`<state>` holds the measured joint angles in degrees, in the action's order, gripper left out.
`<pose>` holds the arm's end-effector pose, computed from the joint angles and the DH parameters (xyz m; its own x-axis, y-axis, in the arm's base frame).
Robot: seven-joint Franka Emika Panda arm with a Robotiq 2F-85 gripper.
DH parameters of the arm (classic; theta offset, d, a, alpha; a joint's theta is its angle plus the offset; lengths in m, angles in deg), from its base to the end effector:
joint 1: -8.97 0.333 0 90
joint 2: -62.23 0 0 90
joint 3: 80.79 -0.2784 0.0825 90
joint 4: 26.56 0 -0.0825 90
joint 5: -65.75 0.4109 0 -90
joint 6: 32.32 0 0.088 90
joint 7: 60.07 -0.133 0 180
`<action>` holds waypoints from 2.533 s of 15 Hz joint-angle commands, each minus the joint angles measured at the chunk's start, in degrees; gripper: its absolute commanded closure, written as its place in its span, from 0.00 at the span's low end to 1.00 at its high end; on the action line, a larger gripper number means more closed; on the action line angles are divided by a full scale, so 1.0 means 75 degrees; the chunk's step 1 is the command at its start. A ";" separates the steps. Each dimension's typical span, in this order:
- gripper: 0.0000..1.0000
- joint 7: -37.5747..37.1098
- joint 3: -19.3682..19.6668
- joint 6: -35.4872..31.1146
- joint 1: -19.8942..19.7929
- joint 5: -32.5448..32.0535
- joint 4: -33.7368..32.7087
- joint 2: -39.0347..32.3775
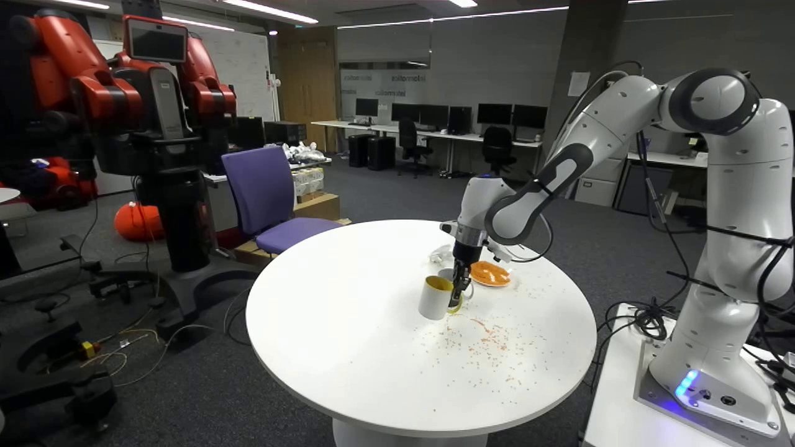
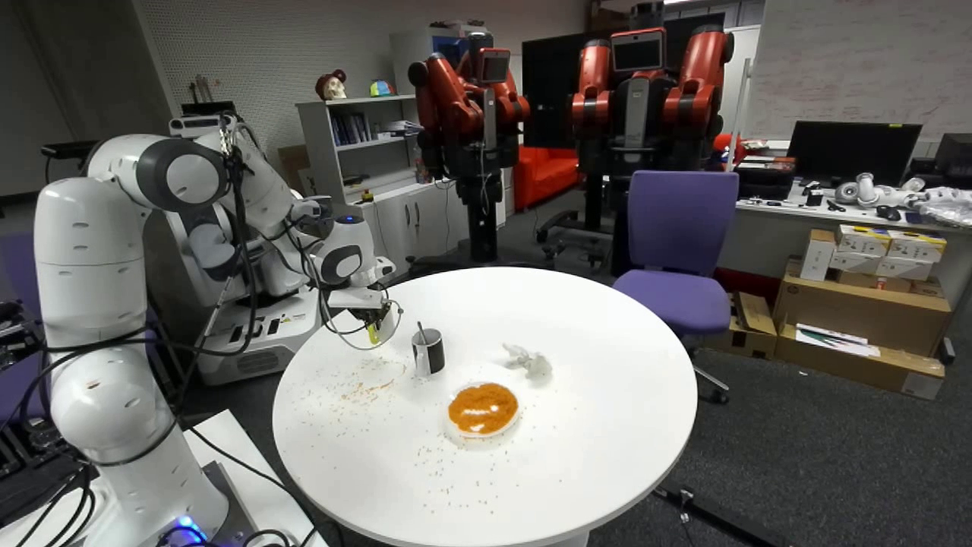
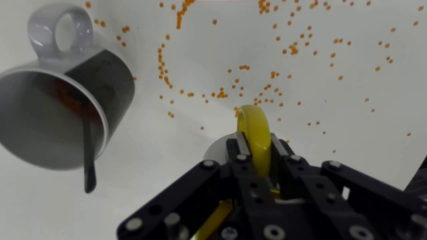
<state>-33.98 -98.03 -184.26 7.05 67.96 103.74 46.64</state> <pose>0.5350 0.1535 0.1690 0.7744 0.6155 0.1466 0.6264 -0.7784 -0.0412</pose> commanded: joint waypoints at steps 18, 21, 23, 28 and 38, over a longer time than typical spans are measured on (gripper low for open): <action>0.95 -0.0552 0.1150 0.1684 0.1403 -0.3248 -0.1320 -0.1253; 0.68 -0.0506 0.1148 0.1445 0.1359 -0.3169 -0.1303 -0.1271; 0.51 -0.0508 0.1137 0.1382 0.1336 -0.3097 -0.1300 -0.1237; 0.12 -0.0504 0.1114 0.1743 0.1302 -0.2899 -0.1267 -0.0832; 0.00 -0.4015 0.1851 0.3311 0.1813 -0.3926 -0.1786 -0.0204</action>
<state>-55.82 -86.24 -162.29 19.02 41.20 91.38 43.98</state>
